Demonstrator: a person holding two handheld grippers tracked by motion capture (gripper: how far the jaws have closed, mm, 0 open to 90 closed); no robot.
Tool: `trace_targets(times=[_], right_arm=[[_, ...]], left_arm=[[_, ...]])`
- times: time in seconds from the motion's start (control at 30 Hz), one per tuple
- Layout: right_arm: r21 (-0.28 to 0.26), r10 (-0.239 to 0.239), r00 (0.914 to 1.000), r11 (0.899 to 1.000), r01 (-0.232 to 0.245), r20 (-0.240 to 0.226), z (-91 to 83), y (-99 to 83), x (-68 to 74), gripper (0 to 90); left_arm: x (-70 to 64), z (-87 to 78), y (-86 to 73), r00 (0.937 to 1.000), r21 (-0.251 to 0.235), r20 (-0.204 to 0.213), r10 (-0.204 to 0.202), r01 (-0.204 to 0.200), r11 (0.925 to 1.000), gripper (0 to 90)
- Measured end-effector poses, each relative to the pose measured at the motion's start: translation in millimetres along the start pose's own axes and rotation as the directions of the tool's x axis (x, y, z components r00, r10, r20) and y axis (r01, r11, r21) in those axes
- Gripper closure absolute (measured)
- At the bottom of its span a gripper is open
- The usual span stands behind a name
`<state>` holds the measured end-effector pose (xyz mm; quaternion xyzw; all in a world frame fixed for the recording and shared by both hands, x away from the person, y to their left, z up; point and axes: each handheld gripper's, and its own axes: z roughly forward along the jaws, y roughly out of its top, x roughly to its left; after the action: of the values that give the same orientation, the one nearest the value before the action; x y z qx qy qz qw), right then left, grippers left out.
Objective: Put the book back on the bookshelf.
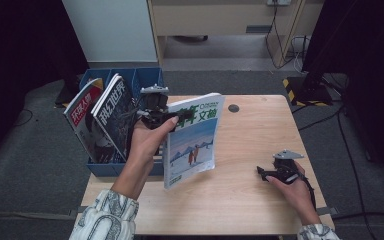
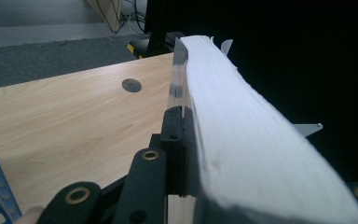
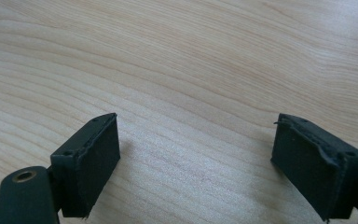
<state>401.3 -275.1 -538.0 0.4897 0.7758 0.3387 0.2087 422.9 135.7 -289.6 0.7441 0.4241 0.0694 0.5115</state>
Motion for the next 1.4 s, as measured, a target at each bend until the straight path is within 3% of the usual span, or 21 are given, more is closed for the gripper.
trace_targets(times=[0.9, 1.4], right_arm=[[-0.002, 0.004, 1.0, 1.0, -0.004, 0.004, 0.2, -0.1, 0.1, 14.4], [0.001, 0.011, 0.9999, 1.0, -0.011, 0.01, -0.3, -0.6, -0.9, 14.0]], left_arm=[[11.5, -38.4, 11.4, 0.9986, -0.049, -0.051, -0.013, 0.011, 0.9988, 72.9], [29.0, -81.5, 11.1, 0.9927, -0.098, -0.112, -0.044, 0.033, 0.9946, 72.9]])
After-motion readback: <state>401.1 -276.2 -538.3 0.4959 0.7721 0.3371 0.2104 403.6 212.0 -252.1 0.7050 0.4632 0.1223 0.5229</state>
